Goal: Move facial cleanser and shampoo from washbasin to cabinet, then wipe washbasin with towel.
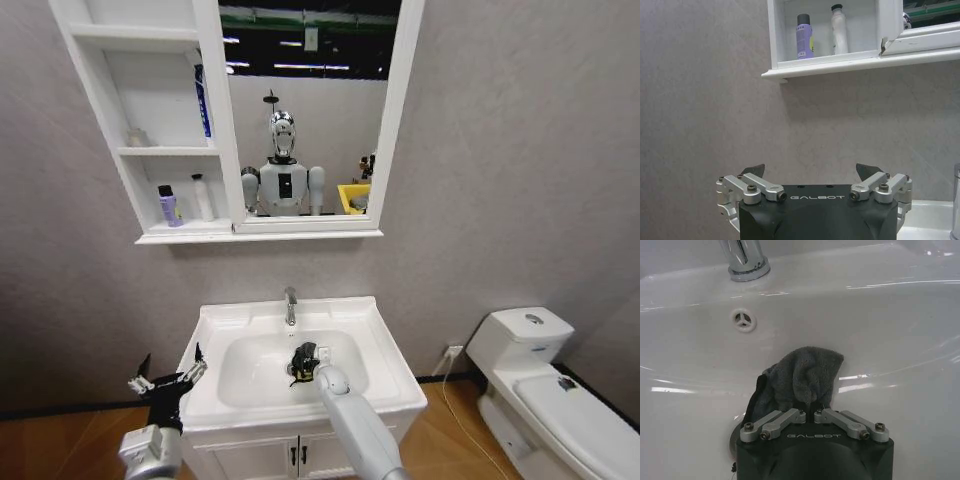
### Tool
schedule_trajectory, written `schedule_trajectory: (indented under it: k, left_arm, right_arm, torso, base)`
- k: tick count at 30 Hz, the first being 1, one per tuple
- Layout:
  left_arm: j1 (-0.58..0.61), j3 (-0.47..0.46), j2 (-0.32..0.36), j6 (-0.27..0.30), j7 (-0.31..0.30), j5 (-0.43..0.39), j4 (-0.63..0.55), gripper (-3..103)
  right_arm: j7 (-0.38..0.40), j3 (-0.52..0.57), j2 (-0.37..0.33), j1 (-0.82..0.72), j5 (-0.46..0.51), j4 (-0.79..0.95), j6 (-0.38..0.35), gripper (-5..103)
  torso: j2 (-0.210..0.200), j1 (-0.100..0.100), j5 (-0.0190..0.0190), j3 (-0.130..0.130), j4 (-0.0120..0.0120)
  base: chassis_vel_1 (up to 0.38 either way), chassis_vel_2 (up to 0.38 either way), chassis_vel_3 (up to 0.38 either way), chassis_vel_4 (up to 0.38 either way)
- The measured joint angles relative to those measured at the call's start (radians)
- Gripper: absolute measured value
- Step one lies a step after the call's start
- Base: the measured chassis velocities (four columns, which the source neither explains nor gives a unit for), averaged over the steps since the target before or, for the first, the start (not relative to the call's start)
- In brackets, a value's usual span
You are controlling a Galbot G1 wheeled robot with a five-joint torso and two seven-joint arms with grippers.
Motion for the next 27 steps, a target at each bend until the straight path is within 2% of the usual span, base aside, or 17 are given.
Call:
schedule_trajectory:
  k: [11, 16, 23, 27]
  left_arm:
    - [0.005, 0.000, -0.001, 0.000, -0.001, 0.003, -0.002, 100]
    - [0.004, 0.009, -0.004, 0.000, -0.001, 0.009, 0.001, 100]
    - [0.004, 0.008, -0.003, 0.000, -0.001, 0.009, 0.002, 100]
    - [0.001, 0.012, -0.003, 0.000, -0.001, 0.009, 0.005, 100]
  right_arm:
    - [0.000, -0.063, -0.001, -0.036, 0.037, 0.093, -0.012, 2]
    - [-0.035, -0.067, -0.002, -0.036, 0.071, 0.073, 0.002, 2]
    - [-0.018, -0.049, -0.002, -0.018, 0.205, 0.043, -0.031, 2]
    - [0.058, -0.047, -0.002, -0.019, 0.323, 0.072, -0.108, 2]
  torso:
    - [0.000, 0.000, 0.0002, 0.000, 0.0005]
    - [0.000, 0.000, 0.0001, 0.000, 0.0002]
    - [0.000, 0.000, 0.0002, 0.000, 0.0002]
    - [0.000, 0.000, 0.0001, 0.000, 0.0003]
  base:
    - [0.000, 0.000, 0.000, 0.000]
    - [0.000, 0.000, 0.000, 0.000]
    - [0.000, 0.000, 0.000, 0.000]
    - [0.000, 0.000, 0.000, 0.000]
